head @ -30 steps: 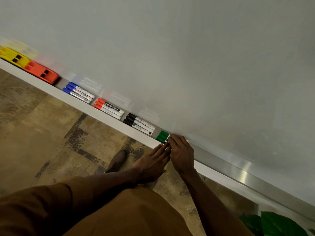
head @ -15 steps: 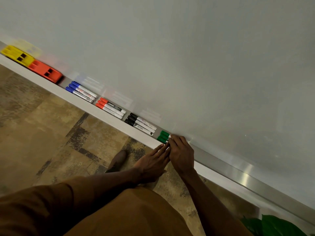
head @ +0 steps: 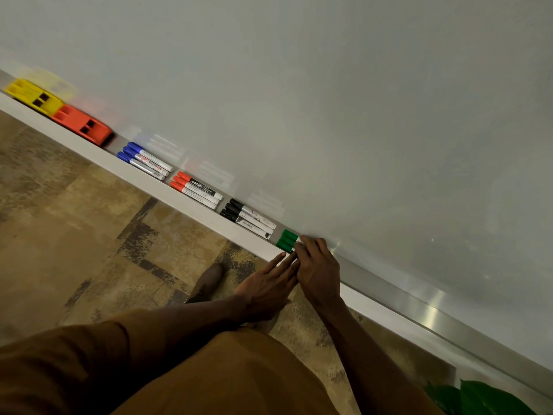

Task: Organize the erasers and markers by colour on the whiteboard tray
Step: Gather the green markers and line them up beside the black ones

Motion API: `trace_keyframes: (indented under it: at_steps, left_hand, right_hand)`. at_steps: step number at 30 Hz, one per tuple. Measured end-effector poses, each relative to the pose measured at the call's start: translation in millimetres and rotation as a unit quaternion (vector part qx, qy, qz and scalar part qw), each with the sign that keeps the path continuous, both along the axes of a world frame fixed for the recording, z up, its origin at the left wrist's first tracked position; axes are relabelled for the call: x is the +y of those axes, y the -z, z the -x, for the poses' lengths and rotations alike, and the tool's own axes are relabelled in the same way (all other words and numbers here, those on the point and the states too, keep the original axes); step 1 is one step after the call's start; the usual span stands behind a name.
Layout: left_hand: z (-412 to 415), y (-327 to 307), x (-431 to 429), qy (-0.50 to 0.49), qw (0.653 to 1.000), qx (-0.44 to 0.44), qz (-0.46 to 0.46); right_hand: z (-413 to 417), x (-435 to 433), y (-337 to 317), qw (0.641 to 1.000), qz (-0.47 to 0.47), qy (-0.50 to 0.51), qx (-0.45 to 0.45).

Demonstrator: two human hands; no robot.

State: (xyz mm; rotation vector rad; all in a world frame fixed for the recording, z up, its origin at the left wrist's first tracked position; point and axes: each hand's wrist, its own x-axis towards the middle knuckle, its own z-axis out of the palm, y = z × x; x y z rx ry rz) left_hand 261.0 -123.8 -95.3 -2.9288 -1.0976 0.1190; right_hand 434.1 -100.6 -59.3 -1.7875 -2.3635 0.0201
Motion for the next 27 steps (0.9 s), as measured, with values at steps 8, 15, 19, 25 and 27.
trace_keyframes:
  at_steps: [8, 15, 19, 25, 27]
  left_hand:
    - [1, -2, -2, 0.007, 1.0, -0.008, -0.017]
    - [6, -5, -2, 0.014, 1.0, 0.006, 0.014]
    - [14, -12, -4, 0.01, 1.0, -0.003, 0.015]
    - [36, -18, -11, -0.001, 1.0, 0.011, 0.01]
    - [45, -21, -11, -0.014, 1.0, 0.019, 0.009]
  right_hand:
    - [-1, 0, 3, 1.0, -0.014, -0.008, 0.005]
    - [-3, -3, 8, 0.998, -0.057, -0.009, 0.028]
    - [-3, -11, 6, 0.994, -0.088, -0.007, 0.064]
    - [6, -25, -6, 0.987, -0.099, 0.02, 0.128]
    - [10, -31, -3, 0.986, -0.095, 0.018, 0.133]
